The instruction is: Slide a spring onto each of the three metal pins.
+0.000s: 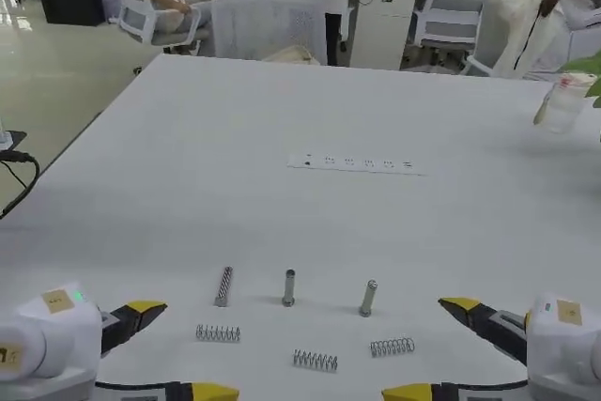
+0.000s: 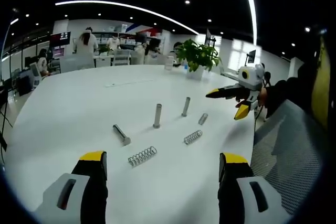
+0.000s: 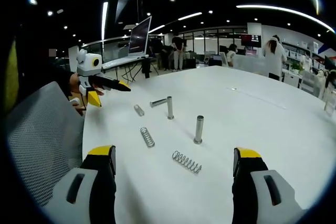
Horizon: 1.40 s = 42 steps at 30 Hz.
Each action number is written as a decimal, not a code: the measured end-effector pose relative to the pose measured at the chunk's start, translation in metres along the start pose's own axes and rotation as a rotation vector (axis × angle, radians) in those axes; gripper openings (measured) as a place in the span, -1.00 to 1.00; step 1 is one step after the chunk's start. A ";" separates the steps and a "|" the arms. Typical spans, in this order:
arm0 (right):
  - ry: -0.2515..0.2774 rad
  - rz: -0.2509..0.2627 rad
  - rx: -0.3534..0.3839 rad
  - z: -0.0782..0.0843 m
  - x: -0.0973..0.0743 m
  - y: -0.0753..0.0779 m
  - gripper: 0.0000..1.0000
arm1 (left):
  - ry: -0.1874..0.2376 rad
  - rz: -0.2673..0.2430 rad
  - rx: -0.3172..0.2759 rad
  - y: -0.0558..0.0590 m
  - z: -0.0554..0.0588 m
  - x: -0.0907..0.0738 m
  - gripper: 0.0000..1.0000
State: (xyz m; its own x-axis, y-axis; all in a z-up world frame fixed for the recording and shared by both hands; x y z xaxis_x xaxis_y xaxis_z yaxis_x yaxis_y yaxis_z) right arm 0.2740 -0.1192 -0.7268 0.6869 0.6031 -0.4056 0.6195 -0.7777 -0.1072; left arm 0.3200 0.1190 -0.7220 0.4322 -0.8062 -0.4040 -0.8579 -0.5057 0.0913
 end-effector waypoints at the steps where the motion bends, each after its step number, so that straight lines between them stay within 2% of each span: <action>1: 0.001 -0.001 0.000 0.000 0.000 0.000 0.83 | -0.001 0.000 -0.002 0.000 0.000 0.000 0.71; 18: 0.015 -0.001 0.002 -0.002 -0.001 -0.002 0.83 | -0.004 -0.014 0.011 -0.004 -0.004 -0.001 0.66; 42: 0.019 0.004 0.006 -0.001 -0.002 -0.002 0.83 | -0.001 -0.026 -0.009 -0.011 -0.008 0.002 0.60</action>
Point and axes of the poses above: the centre of the closed fingertips' face, and the gripper's own axes: x roughly forward along the fingers, y roughly to its right, z roughly out of its underside, the point moved 2 cm from there along -x, roughly backward along the fingers, and after that the axes turned 3 degrees about x, right-handed, at the moved point
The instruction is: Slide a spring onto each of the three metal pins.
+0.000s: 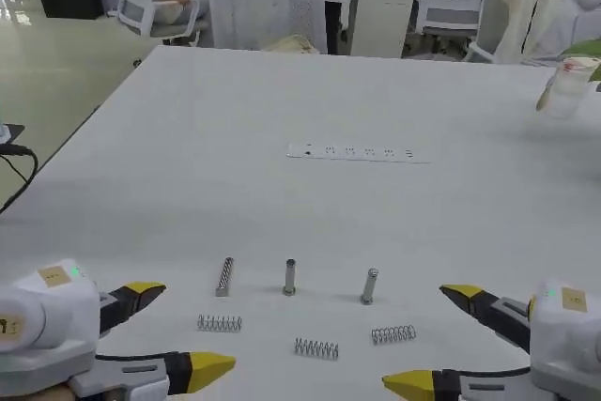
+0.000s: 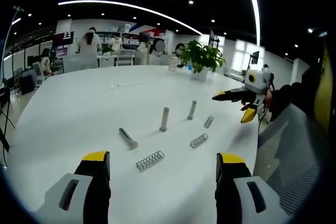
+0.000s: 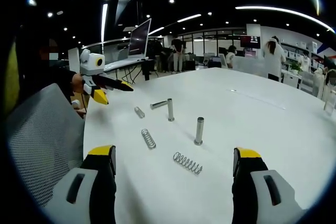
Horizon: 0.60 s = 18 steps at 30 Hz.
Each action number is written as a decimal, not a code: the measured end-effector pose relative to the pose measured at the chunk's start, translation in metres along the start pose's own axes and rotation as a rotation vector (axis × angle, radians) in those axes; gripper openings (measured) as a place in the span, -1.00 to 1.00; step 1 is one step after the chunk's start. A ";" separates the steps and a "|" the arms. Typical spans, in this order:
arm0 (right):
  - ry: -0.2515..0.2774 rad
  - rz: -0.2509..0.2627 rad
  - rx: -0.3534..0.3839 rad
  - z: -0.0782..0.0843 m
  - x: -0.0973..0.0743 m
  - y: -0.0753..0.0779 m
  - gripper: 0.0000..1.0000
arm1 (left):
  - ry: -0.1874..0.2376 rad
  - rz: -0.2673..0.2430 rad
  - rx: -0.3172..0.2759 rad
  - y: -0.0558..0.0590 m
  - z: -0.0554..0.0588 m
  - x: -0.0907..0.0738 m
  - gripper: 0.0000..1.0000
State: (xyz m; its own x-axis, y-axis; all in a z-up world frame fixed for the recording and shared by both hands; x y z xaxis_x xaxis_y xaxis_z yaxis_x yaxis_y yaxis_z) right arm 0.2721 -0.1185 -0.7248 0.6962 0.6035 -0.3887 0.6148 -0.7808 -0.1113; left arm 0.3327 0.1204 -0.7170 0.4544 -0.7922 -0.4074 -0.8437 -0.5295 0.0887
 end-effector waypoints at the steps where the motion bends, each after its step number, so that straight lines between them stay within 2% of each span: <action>1: 0.000 0.001 0.000 0.000 0.000 0.000 0.83 | 0.001 -0.001 0.000 0.000 -0.001 0.000 0.60; 9: -0.001 0.003 0.000 -0.001 -0.001 0.001 0.83 | 0.001 0.001 0.003 -0.004 -0.004 0.003 0.59; 18: 0.000 0.004 0.001 -0.002 -0.001 0.002 0.83 | -0.011 -0.009 0.028 -0.018 -0.015 0.009 0.55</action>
Point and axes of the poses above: the centre of the closed fingertips' face, and the gripper's own axes: x roughly forward along the fingers, y roughly to its right, z roughly out of its underside, the point moved 2 cm from there along -x, roughly backward along the fingers, and after that the axes turned 3 degrees about x, right-handed, at the moved point
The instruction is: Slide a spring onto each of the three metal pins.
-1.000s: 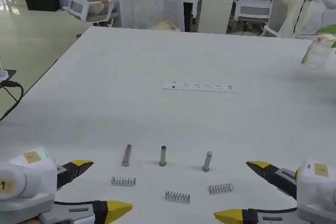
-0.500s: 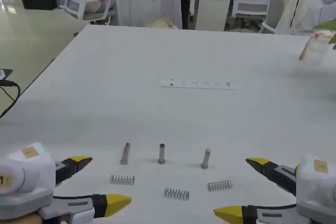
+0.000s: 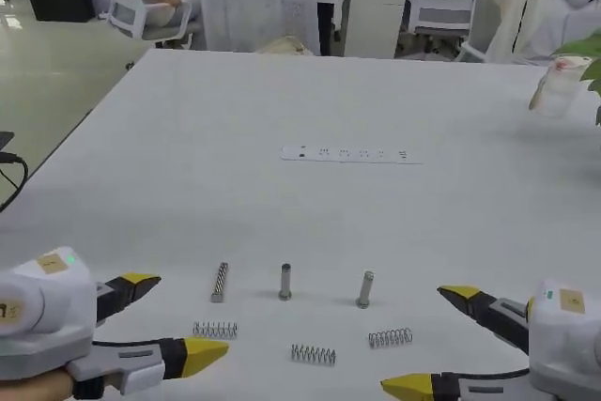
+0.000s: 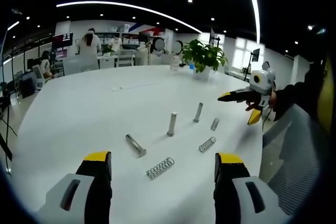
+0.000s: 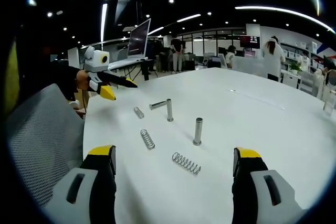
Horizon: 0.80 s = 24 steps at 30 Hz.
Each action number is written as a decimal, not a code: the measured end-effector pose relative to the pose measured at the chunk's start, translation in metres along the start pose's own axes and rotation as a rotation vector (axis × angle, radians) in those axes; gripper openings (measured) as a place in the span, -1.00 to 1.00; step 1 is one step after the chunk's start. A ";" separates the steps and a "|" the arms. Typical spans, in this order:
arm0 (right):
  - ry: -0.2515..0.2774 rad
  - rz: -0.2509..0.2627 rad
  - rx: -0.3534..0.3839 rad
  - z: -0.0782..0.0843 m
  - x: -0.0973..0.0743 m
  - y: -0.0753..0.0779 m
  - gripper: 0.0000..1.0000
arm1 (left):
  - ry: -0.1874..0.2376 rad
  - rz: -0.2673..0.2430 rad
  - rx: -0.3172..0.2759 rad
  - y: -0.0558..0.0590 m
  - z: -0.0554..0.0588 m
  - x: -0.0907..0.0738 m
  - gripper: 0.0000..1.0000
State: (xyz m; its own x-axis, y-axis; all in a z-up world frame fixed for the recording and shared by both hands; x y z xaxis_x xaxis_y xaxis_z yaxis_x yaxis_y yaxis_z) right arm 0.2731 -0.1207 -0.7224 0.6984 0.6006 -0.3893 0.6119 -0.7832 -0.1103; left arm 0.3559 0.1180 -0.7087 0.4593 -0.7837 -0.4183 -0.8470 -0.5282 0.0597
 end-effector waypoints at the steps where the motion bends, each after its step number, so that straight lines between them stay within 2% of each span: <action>1: -0.001 0.001 -0.001 0.000 0.000 0.000 0.83 | 0.000 0.000 0.002 -0.002 -0.001 0.001 0.54; 12: -0.001 0.001 0.000 0.000 -0.001 0.000 0.83 | -0.020 -0.014 0.018 -0.022 -0.017 0.022 0.46; 20: -0.002 0.003 -0.001 0.000 -0.001 0.000 0.83 | -0.056 -0.022 0.035 -0.032 -0.019 0.039 0.41; 24: -0.002 0.003 -0.003 0.000 -0.001 0.000 0.83 | -0.089 -0.032 0.042 -0.039 -0.018 0.049 0.32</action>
Point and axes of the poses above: the centre of the closed fingertips' face, and the gripper's own axes: x roughly forward along the fingers, y roughly to its right, z roughly out of its underside, the point moved 2 cm from there along -x, roughly backward along the fingers, and after that the axes turned 3 degrees about x, right-handed, at the moved point
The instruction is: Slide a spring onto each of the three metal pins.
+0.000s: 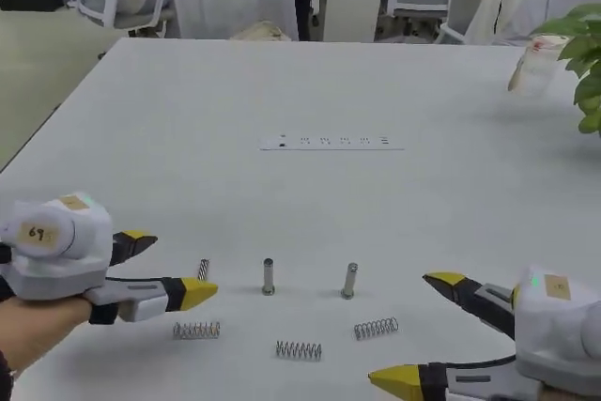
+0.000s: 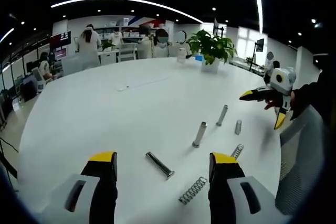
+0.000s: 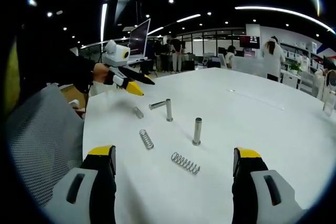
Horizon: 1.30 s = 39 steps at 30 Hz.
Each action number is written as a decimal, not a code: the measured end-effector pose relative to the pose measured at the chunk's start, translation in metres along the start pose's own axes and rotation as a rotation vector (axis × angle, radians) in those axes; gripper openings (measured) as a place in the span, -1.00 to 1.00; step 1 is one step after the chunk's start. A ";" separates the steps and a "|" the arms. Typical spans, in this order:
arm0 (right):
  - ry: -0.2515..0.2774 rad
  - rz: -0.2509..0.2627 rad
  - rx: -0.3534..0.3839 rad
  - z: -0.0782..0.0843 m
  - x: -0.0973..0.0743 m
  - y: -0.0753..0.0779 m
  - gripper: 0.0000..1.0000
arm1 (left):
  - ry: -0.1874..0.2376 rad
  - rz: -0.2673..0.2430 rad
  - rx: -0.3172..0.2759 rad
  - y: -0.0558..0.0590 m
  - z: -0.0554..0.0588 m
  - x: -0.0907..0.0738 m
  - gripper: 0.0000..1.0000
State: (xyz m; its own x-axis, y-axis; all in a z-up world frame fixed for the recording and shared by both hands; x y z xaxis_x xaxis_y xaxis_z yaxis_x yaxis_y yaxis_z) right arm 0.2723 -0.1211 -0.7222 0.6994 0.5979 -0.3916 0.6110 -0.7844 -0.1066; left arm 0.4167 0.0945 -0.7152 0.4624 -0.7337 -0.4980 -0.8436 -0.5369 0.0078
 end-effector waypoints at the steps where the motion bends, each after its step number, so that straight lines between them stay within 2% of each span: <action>1: 0.000 0.000 0.000 0.000 0.000 0.000 0.83 | -0.007 -0.005 -0.001 -0.002 0.000 0.002 0.29; 7: -0.003 0.005 0.006 0.002 -0.001 0.001 0.83 | -0.049 -0.029 -0.003 -0.009 0.000 0.014 0.05; 12: 0.001 0.008 0.010 0.002 -0.001 0.002 0.83 | -0.092 -0.038 0.000 -0.012 0.005 0.023 -0.20; 22: 0.000 0.003 0.019 0.005 0.000 -0.001 0.83 | -0.158 -0.044 -0.015 -0.013 0.019 0.036 -0.45; 30: -0.001 -0.001 0.021 0.006 0.002 -0.001 0.83 | -0.192 -0.048 -0.013 -0.013 0.024 0.043 -0.68; 33: -0.004 -0.003 0.022 0.007 0.002 -0.002 0.83 | -0.213 -0.055 -0.026 -0.014 0.025 0.046 -0.76; 39: -0.002 -0.002 0.026 0.007 0.002 -0.001 0.83 | -0.261 -0.066 -0.008 -0.014 0.029 0.050 -0.84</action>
State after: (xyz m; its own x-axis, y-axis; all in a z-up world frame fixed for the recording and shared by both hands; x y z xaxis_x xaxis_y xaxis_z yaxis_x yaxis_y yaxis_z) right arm 0.2706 -0.1200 -0.7297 0.6974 0.5995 -0.3927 0.6027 -0.7871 -0.1313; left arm 0.4438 0.0774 -0.7651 0.4293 -0.5650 -0.7046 -0.8112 -0.5842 -0.0258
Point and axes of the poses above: the centre of the closed fingertips' face, and the gripper's own axes: x roughly forward along the fingers, y roughly to its right, z roughly out of its underside, the point moved 2 cm from there along -x, roughly backward along the fingers, and after that the axes turned 3 degrees about x, right-handed, at the moved point
